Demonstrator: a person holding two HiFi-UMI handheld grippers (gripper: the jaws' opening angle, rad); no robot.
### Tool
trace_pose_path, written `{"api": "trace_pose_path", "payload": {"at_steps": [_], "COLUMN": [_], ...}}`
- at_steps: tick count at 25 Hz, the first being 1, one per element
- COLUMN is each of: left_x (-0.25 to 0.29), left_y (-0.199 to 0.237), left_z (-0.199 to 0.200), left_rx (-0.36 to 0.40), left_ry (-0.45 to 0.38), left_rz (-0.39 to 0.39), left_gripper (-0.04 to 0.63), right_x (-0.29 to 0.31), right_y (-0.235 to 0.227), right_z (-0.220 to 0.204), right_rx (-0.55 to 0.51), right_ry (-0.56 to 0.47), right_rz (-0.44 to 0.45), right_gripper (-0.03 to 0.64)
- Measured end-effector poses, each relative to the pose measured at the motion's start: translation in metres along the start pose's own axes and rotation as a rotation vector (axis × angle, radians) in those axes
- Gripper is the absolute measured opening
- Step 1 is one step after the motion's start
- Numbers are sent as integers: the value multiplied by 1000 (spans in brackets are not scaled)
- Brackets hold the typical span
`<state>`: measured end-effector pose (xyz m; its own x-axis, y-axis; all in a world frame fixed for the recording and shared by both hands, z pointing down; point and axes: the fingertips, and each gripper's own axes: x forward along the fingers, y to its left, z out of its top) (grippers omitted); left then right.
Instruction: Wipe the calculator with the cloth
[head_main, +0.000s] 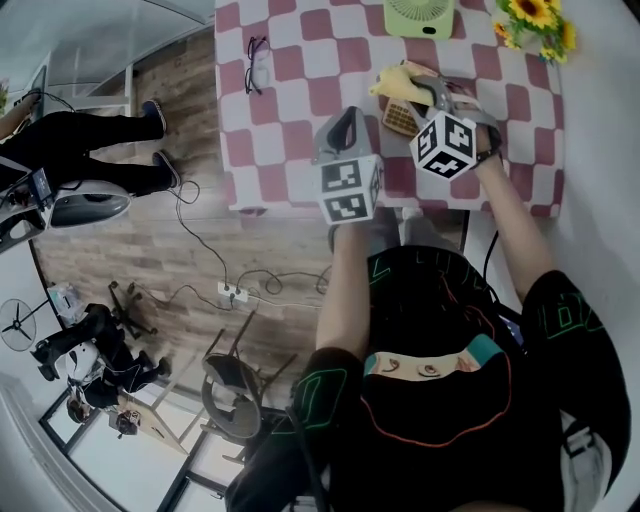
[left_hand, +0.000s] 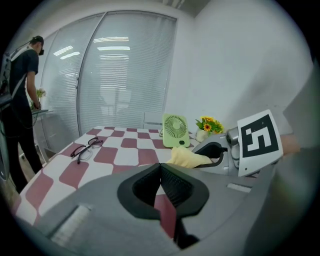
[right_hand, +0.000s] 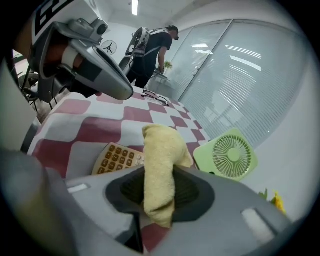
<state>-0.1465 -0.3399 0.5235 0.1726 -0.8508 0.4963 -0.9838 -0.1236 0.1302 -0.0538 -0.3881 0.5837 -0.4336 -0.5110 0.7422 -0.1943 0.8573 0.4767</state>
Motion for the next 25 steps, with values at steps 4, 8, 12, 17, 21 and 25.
{"api": "trace_pose_path", "payload": {"at_steps": [4,8,12,17,21,25], "left_x": [-10,-19,-27,-38,-48,-58], "left_y": [-2,-2,-1,1,0,-1], "left_z": [-2,-3,-1,2,0,2], "left_rx": [-18,-32,-45,-63,-75,-85], "left_ry": [-17,-32,-54,-81,-91,-112], "left_rz": [14,29,47,73,90,106], "left_gripper": [9,9,9,9,9,9], "right_x": [-7,-14,-21,-31,-37,-45], "right_y": [11,27,41,60,73,88], "right_z": [2,6,9,14,18,26], "right_rx": [-25,-62,-73,-77,-92,-68], "right_ry": [7,6,8,-4,-7,-27], "right_rz": [6,16,36,50,67,151], "right_gripper": [110,110,110,110,118,118]}}
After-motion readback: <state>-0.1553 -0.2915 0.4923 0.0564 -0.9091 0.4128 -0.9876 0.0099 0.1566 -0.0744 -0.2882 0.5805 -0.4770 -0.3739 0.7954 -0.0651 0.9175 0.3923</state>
